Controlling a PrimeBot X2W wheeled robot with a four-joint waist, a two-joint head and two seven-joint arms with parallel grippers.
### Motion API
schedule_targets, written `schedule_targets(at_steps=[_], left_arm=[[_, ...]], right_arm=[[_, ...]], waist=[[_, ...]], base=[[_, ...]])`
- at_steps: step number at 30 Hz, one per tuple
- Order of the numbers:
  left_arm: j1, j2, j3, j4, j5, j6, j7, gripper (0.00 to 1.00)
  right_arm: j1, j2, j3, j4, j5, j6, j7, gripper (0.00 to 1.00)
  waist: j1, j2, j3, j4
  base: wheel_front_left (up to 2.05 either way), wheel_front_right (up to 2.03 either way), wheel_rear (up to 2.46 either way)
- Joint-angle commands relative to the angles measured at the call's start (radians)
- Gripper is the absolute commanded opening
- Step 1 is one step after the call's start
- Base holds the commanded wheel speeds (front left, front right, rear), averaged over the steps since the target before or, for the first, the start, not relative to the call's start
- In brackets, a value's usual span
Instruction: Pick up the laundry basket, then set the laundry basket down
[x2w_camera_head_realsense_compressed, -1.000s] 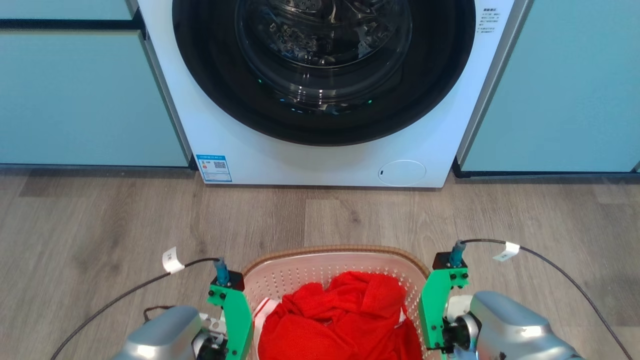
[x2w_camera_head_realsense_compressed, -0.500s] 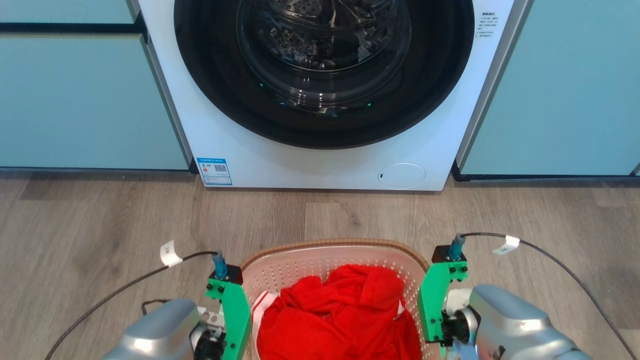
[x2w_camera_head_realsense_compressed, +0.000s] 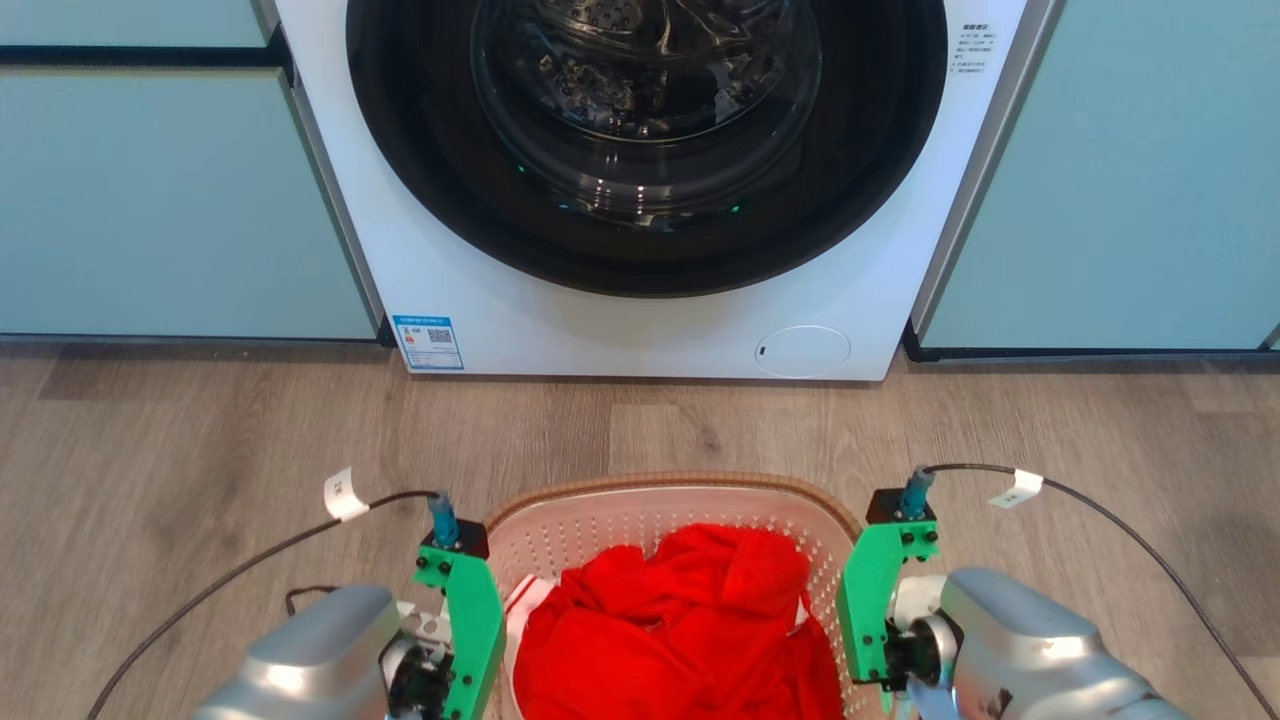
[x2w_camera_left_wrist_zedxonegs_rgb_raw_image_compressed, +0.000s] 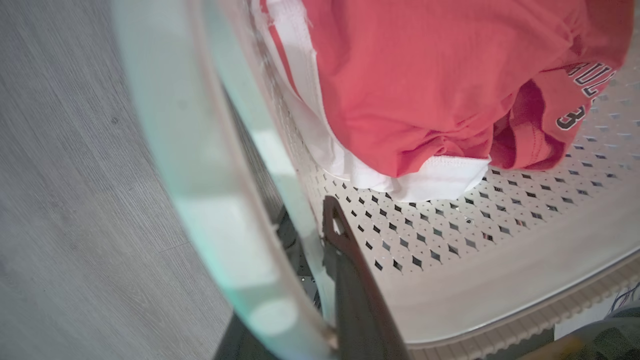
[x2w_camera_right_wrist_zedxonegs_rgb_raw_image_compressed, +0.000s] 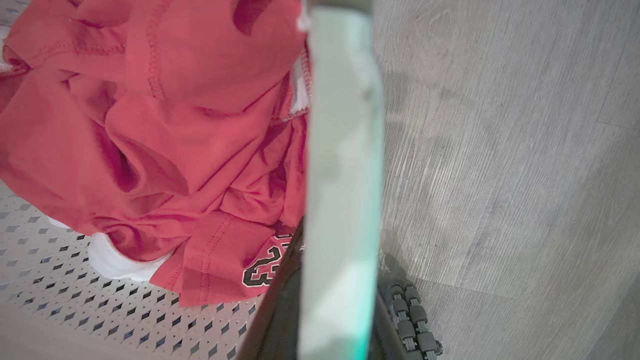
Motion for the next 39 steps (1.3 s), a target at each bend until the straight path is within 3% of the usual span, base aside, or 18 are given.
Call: schedule_targets(at_steps=[1, 39], left_arm=[[-0.074, -0.011, 0.01, -0.046, 0.0, -0.017, 0.002, 0.0], [-0.075, -0.011, 0.009, -0.046, 0.0, -0.017, 0.017, 0.0]], right_arm=[[-0.078, 0.025, 0.011, -0.039, 0.005, 0.007, -0.023, 0.0], [-0.094, 0.025, 0.072, -0.015, 0.08, 0.007, -0.039, 0.0]], waist=[[0.0, 0.0, 0.001, 0.0], [0.0, 0.0, 0.007, 0.003]], base=[[0.0, 0.0, 0.0], [0.0, 0.0, 0.0]])
